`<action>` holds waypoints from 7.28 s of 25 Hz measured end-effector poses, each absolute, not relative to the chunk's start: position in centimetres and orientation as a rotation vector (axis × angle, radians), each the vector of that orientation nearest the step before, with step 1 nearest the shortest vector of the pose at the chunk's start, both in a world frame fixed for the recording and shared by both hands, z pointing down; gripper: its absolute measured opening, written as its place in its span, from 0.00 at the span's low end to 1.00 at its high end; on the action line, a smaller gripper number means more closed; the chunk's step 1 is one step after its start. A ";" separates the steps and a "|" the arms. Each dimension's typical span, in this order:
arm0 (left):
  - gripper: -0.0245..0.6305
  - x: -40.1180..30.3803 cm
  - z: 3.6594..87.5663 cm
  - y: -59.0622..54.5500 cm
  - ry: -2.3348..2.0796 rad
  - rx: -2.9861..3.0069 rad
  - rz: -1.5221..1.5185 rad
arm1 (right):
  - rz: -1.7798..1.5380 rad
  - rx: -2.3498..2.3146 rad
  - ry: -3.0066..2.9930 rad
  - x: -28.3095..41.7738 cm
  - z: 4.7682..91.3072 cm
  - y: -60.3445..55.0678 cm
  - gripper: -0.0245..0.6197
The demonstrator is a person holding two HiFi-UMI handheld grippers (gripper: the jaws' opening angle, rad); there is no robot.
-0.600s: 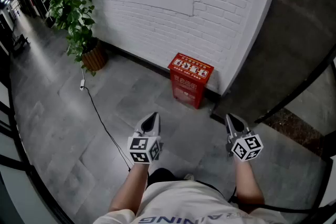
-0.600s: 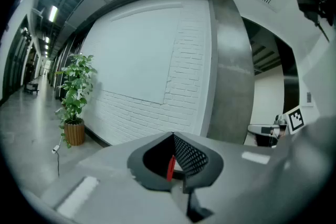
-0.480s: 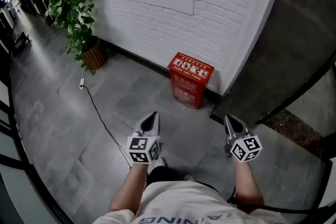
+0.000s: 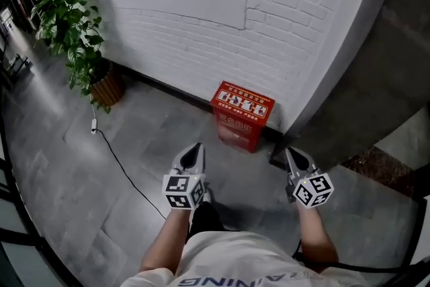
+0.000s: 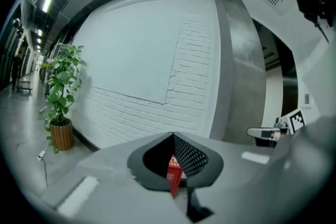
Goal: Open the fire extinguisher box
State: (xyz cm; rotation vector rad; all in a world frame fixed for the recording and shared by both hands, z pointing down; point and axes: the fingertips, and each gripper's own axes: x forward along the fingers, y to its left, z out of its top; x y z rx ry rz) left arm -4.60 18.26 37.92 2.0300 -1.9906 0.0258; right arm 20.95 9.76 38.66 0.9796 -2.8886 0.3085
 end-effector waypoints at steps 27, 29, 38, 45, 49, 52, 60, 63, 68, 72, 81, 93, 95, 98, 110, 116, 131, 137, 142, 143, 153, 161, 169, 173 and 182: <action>0.04 -13.7 40.4 -13.2 -1.605 2.345 0.297 | 0.450 1.489 -2.649 15.0 42.1 -12.2 0.05; 0.04 -13.0 41.1 -14.2 -1.594 2.346 0.310 | 0.470 1.475 -2.641 15.3 43.1 -13.2 0.05; 0.04 -14.3 49.9 -16.2 -1.536 2.302 0.449 | 0.551 1.440 -2.604 13.2 48.4 -15.4 0.05; 0.04 -16.6 59.8 -17.7 -1.475 2.276 0.520 | 0.641 1.488 -2.503 12.3 58.0 -16.0 0.05; 0.04 -16.9 65.7 -17.8 -1.443 2.293 0.543 | 0.680 1.498 -2.469 11.3 63.8 -16.1 0.05; 0.04 -16.8 70.1 -17.5 -1.428 2.294 0.559 | 0.698 1.477 -2.462 10.1 67.7 -15.8 0.05; 0.04 -20.6 78.9 -17.3 -1.498 2.222 0.578 | 0.722 1.371 -2.475 6.6 73.8 -14.1 0.05; 0.05 -21.8 80.7 -17.7 -1.504 2.213 0.588 | 0.723 1.328 -2.468 5.9 74.6 -13.1 0.05; 0.18 -20.8 82.4 -18.4 -1.451 2.248 0.602 | 0.736 1.297 -2.450 5.7 75.5 -12.4 0.05; 0.18 -20.7 82.5 -19.3 -1.462 2.251 0.586 | 0.750 1.280 -2.449 5.2 76.1 -12.2 0.05; 0.16 -20.6 81.4 -19.4 -1.481 2.264 0.607 | 0.753 1.268 -2.449 4.7 76.6 -12.2 0.05; 0.17 -21.3 74.1 -19.6 -1.540 2.371 0.611 | 0.690 1.390 -2.466 4.5 76.5 -13.8 0.05; 0.17 -21.3 73.2 -19.9 -1.549 2.394 0.599 | 0.679 1.413 -2.477 4.5 76.7 -13.6 0.05; 0.17 -21.2 70.1 -21.9 -1.552 2.395 0.566 | 0.694 1.453 -2.468 4.9 74.4 -14.6 0.05; 0.14 -20.1 61.1 -36.9 -1.657 2.352 0.423 | 0.517 1.552 -2.516 7.6 65.6 -27.3 0.05; 0.13 -19.4 60.8 -41.0 -1.670 2.370 0.415 | 0.500 1.543 -2.534 7.7 64.8 -28.2 0.05; 0.08 -19.2 60.0 -31.4 -1.666 2.342 0.475 | 0.528 1.535 -2.525 8.1 61.8 -24.8 0.05; 0.05 -20.2 55.5 -26.2 -1.668 2.261 0.456 | 0.517 1.537 -2.529 8.5 55.9 -22.3 0.05; 0.04 -18.7 50.3 -22.0 -1.623 2.247 0.450 | 0.491 1.507 -2.548 7.9 50.7 -19.4 0.05; 0.04 -18.3 49.4 -21.2 -1.615 2.255 0.451 | 0.483 1.506 -2.553 7.9 49.6 -18.8 0.05; 0.04 -15.1 41.7 -18.6 -1.607 2.367 0.408 | 0.352 1.509 -2.622 8.4 40.5 -16.9 0.05; 0.04 -13.1 40.0 -18.5 -1.597 2.407 0.367 | 0.260 1.521 -2.632 9.1 37.5 -17.7 0.04; 0.04 -13.2 39.3 -18.4 -1.586 2.425 0.352 | 0.254 1.526 -2.622 8.8 37.3 -17.1 0.04; 0.04 -13.4 39.1 -18.4 -1.584 2.430 0.354 | 0.250 1.525 -2.623 8.5 37.2 -17.0 0.04; 0.04 -13.4 38.9 -18.7 -1.568 2.447 0.359 | 0.244 1.527 -2.620 8.2 37.1 -17.2 0.04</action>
